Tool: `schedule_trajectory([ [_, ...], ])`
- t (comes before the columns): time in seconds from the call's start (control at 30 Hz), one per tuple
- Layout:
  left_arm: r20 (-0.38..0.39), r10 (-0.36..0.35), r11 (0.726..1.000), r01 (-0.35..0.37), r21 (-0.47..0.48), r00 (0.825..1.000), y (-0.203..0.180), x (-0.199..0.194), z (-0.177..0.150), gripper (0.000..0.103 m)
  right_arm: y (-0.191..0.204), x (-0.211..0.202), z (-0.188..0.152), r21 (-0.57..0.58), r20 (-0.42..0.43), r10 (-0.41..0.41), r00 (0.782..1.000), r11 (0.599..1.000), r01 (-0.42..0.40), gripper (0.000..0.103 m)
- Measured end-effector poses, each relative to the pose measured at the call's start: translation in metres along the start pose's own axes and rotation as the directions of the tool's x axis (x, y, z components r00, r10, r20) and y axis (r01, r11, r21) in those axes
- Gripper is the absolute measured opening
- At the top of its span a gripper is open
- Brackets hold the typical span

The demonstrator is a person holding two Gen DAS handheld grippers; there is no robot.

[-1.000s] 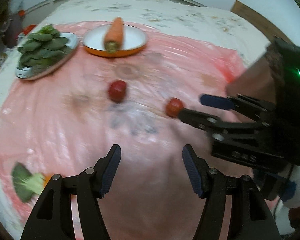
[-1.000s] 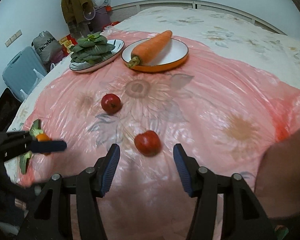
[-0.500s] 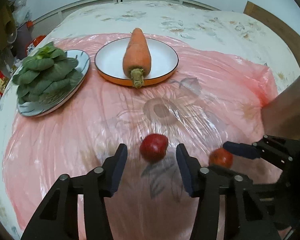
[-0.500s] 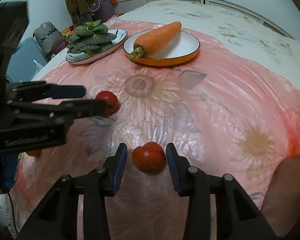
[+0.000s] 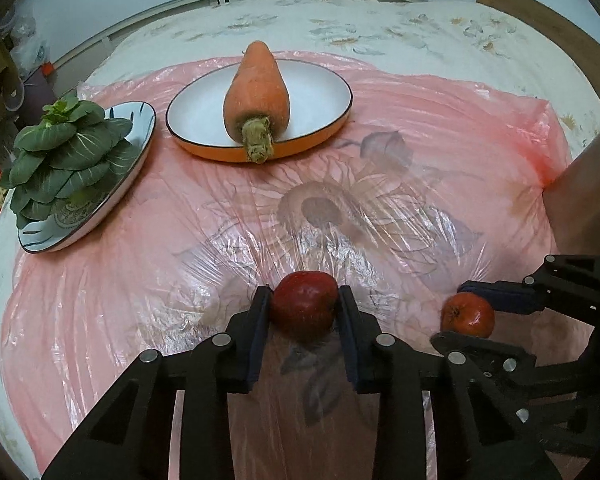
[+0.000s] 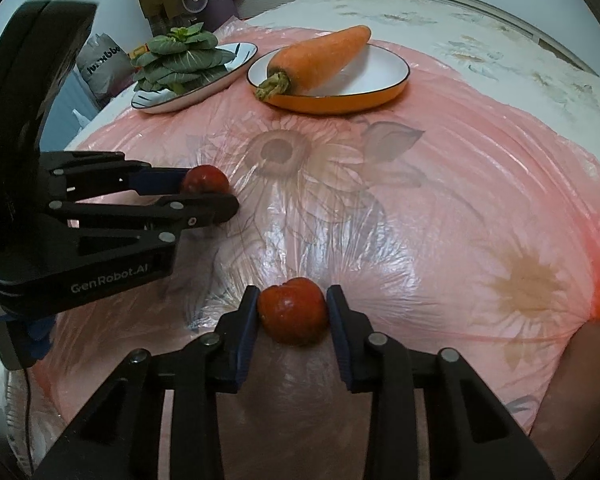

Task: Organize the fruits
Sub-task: 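Grasp a red apple with the left gripper while the right gripper grasps another red apple, then carry both red apples past the kettle over the green tray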

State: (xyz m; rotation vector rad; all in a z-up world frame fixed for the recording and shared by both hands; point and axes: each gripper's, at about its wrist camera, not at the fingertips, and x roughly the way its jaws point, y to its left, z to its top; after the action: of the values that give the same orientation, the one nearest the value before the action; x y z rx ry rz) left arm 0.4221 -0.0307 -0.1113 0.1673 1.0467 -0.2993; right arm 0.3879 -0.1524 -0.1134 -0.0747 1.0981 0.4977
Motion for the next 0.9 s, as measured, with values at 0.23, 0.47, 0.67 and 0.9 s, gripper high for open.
schedule_trajectory([
  [0.23, 0.024, -0.039, 0.999, 0.040, -0.014, 0.999, 0.004, -0.012, 0.005, 0.028, -0.015, -0.015, 0.002, 0.067, 0.036, 0.053, 0.998, 0.996, -0.055, 0.021],
  [0.47, 0.071, -0.038, 0.999, 0.039, -0.008, 0.997, -0.001, -0.033, 0.013, 0.028, -0.022, -0.040, 0.003, 0.076, 0.072, -0.005, 0.997, 0.997, 0.000, 0.021],
  [0.67, 0.088, -0.034, 0.999, 0.034, 0.005, 0.996, -0.010, -0.052, 0.013, 0.028, -0.018, -0.066, -0.004, 0.078, 0.103, -0.025, 0.994, 0.997, 0.017, 0.021],
  [0.9, 0.073, -0.014, 0.999, 0.012, 0.034, 0.997, -0.036, -0.071, -0.008, 0.028, -0.005, -0.090, -0.032, 0.083, 0.102, -0.030, 0.994, 0.996, 0.022, 0.021],
])
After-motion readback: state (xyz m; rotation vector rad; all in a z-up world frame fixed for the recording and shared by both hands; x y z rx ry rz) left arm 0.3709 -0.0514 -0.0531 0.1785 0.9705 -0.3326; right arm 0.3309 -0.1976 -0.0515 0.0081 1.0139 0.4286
